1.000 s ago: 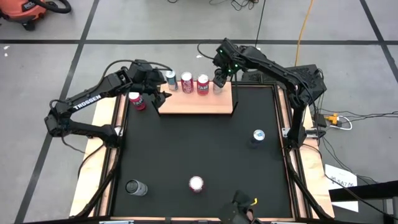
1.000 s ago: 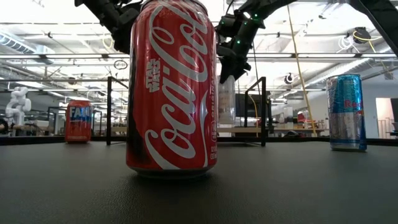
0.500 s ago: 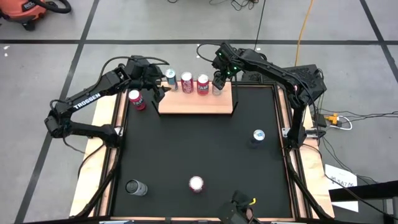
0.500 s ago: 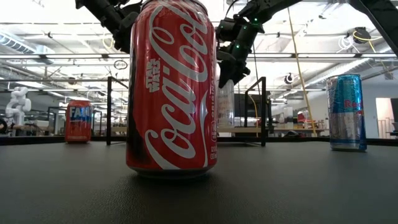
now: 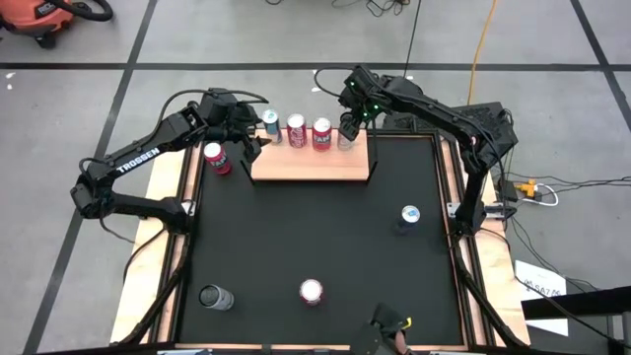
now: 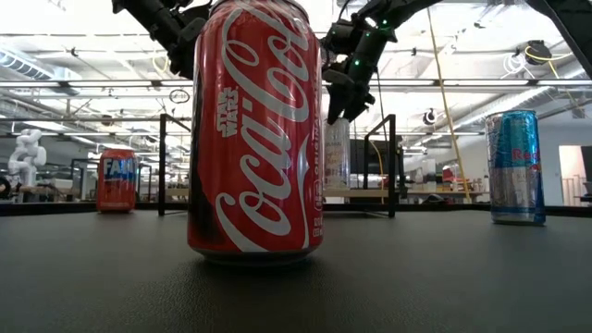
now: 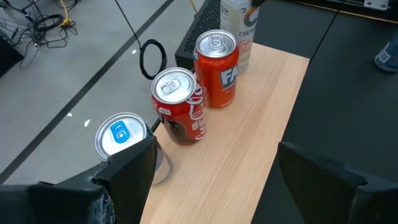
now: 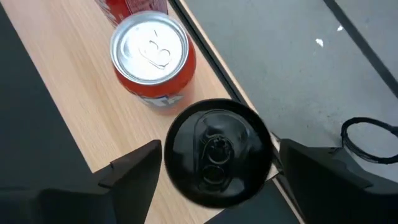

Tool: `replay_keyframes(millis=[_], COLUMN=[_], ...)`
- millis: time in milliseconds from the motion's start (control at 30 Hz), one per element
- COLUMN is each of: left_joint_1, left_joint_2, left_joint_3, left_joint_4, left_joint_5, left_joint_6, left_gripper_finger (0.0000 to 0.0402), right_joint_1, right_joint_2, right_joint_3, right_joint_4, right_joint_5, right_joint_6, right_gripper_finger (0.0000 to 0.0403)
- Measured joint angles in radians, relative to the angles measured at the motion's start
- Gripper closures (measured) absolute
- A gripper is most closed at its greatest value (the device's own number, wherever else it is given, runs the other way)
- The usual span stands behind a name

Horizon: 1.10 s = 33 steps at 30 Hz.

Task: Place canned beverage on shelf
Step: Put the white-yellow soda can on the shelf, then adjust the red soda can on the shelf

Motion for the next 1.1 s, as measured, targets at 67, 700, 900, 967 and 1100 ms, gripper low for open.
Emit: replay_keyframes(millis=[67, 700, 900, 967, 1100], left_joint_1=[0.000, 0.000, 0.000, 0.000, 0.000], left_joint_2=[0.000, -0.003, -0.003, -0.003, -0.003], left_joint_3=[0.000, 0.000, 0.000, 0.000, 0.000], left_joint_4=[0.000, 0.064, 0.041, 0.029, 0.019], left_joint_5=[-0.001, -0.013, -0.013, -0.013, -0.013], left_joint_6=[0.000, 0.031, 0.027, 0.027, 0.028], left_gripper_finger=[0.0071, 0.0071, 0.0071, 0.0071, 0.0071], right_joint_1=[0.000, 0.251, 0.272, 0.271, 0.262], right_joint_2=[-0.022, -0.033, 0.065, 0.086, 0.116], right_joint_3=[0.000, 0.000, -0.001, -0.001, -0.001], right_joint_4=[0.000, 0.173, 0.195, 0.202, 0.200], right_joint_5=[0.000, 0.102, 0.213, 0.212, 0.199], right_joint_6=[0.008, -0.024, -0.022, -0.018, -0.030], right_gripper_finger=[0.0088, 0.0171, 0.0288, 0.0329, 0.0393])
